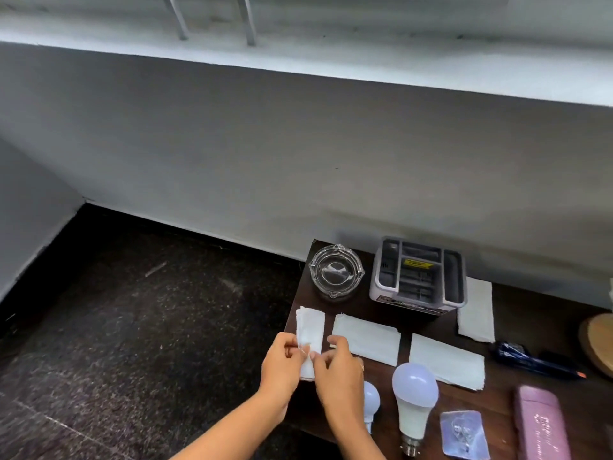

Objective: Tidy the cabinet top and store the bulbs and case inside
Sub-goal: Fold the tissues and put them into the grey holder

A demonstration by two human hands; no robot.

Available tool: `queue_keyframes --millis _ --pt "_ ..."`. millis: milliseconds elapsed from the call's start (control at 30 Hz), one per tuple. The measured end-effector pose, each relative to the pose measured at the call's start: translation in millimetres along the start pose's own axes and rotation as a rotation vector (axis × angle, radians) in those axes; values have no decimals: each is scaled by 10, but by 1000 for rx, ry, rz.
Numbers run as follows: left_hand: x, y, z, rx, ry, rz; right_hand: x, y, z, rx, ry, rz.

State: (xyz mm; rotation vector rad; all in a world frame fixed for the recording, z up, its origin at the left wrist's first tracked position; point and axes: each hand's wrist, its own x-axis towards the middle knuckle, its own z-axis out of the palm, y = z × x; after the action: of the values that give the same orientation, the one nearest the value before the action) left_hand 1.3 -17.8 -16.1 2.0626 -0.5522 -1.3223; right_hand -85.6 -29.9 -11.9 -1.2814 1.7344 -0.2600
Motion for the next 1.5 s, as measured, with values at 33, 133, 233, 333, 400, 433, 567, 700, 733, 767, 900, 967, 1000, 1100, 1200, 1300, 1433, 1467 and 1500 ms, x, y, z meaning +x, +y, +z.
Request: queue_keyframes --millis 33,133,233,333,400,433,567,700,733,767,900,967,1000,1100,1200,1300,1433,1467,1500 --pt "-21 37 26 -134 -50 -30 22 11 -79 18 -7 -19" --pt "-87 144 123 -474 -187 -84 118 36 -331 172 -71 -55" --pt "-93 188 215 -573 -261 -102 230 82 -569 254 -107 -69" --pt "-27 174 285 -511 -247 -81 339 123 -785 174 -102 -115" --pt "36 174 315 -397 -199 -34 416 146 -884 81 -104 -134" --pt "68 180 332 -321 -169 -5 458 163 -912 31 -96 -137" --pt "179 196 437 48 -53 144 620 267 -893 -140 17 -162" --pt "230 241 549 233 47 275 678 380 -823 -428 101 -229" --pt "238 246 569 266 60 296 667 382 -817 -510 128 -259" --pt "249 243 584 297 64 315 657 384 -812 -581 149 -287" --pt "280 205 606 396 65 356 640 395 -801 -778 218 -317" --pt "288 191 615 428 71 358 648 423 -790 -802 197 -282" --pt "288 192 617 437 72 357 645 428 -787 -805 191 -274" --pt "288 207 614 442 85 355 612 432 -801 -822 233 -294" --pt "279 230 578 429 93 342 560 429 -824 -788 290 -357" --pt "268 232 527 429 74 311 535 446 -833 -773 306 -386" --pt "271 207 515 463 49 280 571 496 -796 -788 287 -366" --pt "266 204 526 485 44 280 578 506 -787 -796 279 -358" --pt "262 199 536 505 38 283 586 515 -779 -807 272 -353"
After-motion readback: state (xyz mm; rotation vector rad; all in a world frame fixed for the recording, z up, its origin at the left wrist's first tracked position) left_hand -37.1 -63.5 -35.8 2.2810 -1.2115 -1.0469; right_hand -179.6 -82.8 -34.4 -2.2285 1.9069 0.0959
